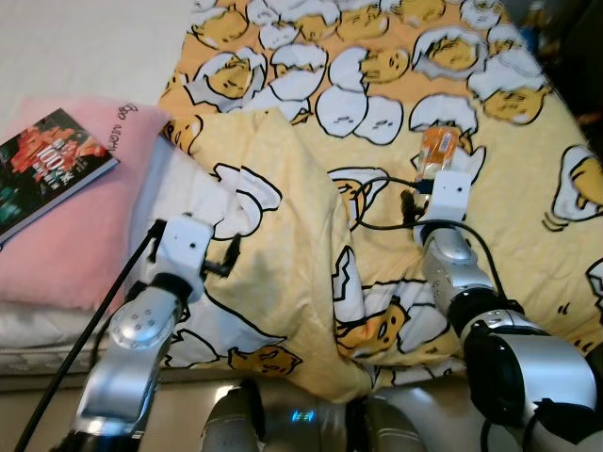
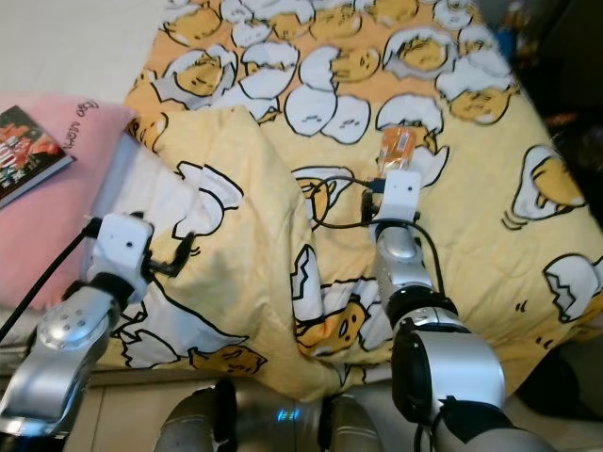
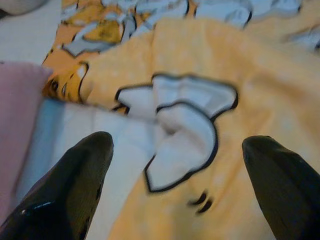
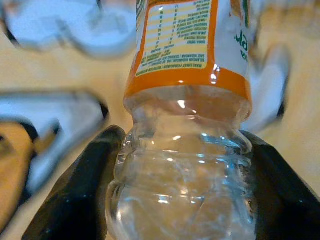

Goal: Clean up the room

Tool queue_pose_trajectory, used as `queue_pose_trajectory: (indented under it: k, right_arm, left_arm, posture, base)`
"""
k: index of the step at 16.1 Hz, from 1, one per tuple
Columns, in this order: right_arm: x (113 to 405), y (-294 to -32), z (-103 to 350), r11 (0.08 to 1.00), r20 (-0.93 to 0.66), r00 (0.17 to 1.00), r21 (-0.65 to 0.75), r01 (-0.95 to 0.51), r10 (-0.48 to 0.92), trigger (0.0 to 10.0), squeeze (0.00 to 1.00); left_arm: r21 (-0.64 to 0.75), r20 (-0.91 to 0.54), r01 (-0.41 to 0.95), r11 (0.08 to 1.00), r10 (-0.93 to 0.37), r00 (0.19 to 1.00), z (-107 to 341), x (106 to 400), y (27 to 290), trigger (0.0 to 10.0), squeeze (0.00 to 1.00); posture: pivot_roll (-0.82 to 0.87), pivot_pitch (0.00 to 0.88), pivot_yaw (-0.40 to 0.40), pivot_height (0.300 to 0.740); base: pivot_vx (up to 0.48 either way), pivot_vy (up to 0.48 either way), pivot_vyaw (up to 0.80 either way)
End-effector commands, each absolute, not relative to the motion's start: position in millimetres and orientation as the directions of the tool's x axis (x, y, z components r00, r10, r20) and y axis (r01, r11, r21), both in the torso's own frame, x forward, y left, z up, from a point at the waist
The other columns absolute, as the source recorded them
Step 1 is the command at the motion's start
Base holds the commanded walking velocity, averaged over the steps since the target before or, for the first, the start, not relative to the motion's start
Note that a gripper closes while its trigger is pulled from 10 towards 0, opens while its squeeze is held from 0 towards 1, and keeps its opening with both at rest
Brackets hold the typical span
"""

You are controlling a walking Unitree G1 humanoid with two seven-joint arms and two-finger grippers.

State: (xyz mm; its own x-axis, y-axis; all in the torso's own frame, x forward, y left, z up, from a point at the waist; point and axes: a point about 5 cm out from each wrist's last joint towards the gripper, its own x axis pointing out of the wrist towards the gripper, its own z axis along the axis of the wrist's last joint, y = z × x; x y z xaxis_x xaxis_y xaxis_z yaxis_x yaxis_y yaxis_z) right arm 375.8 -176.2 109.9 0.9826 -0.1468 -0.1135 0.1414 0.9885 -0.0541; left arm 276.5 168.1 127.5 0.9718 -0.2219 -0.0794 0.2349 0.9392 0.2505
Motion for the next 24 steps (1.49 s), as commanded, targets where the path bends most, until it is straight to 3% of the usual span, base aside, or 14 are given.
queue_pose_trajectory:
  k: [1,4,6,11,12,15,16,21,22,23,24]
  right_arm:
    - [381,-178,137,0.984,0.060,0.989,-0.102,0.143,-0.138,0.0,0.00]
    - [365,-185,133,0.976,0.147,0.978,-0.141,0.168,-0.148,0.0,0.00]
    - [344,-178,103,0.985,0.085,0.990,-0.121,0.122,-0.112,0.0,0.00]
    - [338,-161,83,0.996,0.010,0.998,-0.063,0.064,-0.063,0.0,0.00]
    - [343,-170,75,0.995,-0.080,0.992,-0.046,0.091,-0.095,0.0,1.00]
    - [355,-180,80,0.990,-0.157,0.978,-0.032,0.137,-0.140,0.0,1.00]
    - [357,-180,83,0.992,-0.159,0.979,-0.035,0.125,-0.129,0.0,0.00]
    - [366,-165,92,0.992,-0.149,0.985,-0.107,0.065,-0.081,0.0,0.00]
    - [367,-165,91,0.994,-0.165,0.981,-0.073,0.086,-0.098,0.0,1.00]
    - [366,-168,88,0.993,-0.190,0.975,-0.029,0.113,-0.117,10.0,1.00]
    - [366,-169,87,0.992,-0.198,0.972,-0.022,0.122,-0.124,10.0,1.00]
  left_arm:
    - [0.227,-0.086,0.251,0.941,-0.237,0.968,121,278,165,10.0,0.00]
    - [0.163,-0.069,0.214,0.963,-0.206,0.976,117,292,161,10.0,0.00]
    - [0.156,-0.087,0.224,0.962,-0.213,0.973,108,301,156,10.0,0.00]
    - [0.205,-0.094,0.289,0.935,-0.275,0.957,101,308,142,10.0,0.00]
    - [0.202,-0.094,0.291,0.935,-0.277,0.956,100,309,141,10.0,0.00]
    - [0.232,-0.093,0.296,0.927,-0.281,0.955,99,305,146,10.0,0.00]
    - [0.238,-0.094,0.286,0.928,-0.271,0.958,99,304,150,10.0,0.00]
    - [0.267,-0.092,0.264,0.927,-0.248,0.964,96,297,163,10.0,0.00]
    - [0.274,-0.092,0.269,0.923,-0.253,0.963,96,296,162,10.0,0.00]
    - [0.282,-0.092,0.275,0.919,-0.259,0.961,96,296,161,10.0,0.00]
    - [0.284,-0.091,0.277,0.918,-0.261,0.961,96,296,161,10.0,0.00]
  posture:
    - [0.04,0.029,-0.022,0.740]
    - [-0.01,0.000,-0.026,0.740]
    - [-0.08,0.000,0.003,0.740]
    - [-0.11,0.000,0.010,0.740]
    - [-0.10,0.000,0.022,0.740]
    - [-0.04,0.000,0.029,0.740]
    - [-0.03,0.000,0.030,0.740]
    - [0.02,0.000,0.027,0.740]
    - [0.02,0.000,0.024,0.740]
    - [0.02,0.000,0.024,0.740]
    - [0.02,0.000,0.024,0.740]
  base:
    - [0.000,0.000,0.00]
    - [0.000,0.000,0.00]
    - [0.000,0.000,0.00]
    - [0.000,0.000,0.00]
    - [0.000,0.000,0.00]
    - [0.000,0.000,0.00]
    - [0.000,0.000,0.00]
    - [0.000,0.000,0.00]
    - [0.000,0.000,0.00]
    - [0.000,0.000,0.00]
    - [0.000,0.000,0.00]
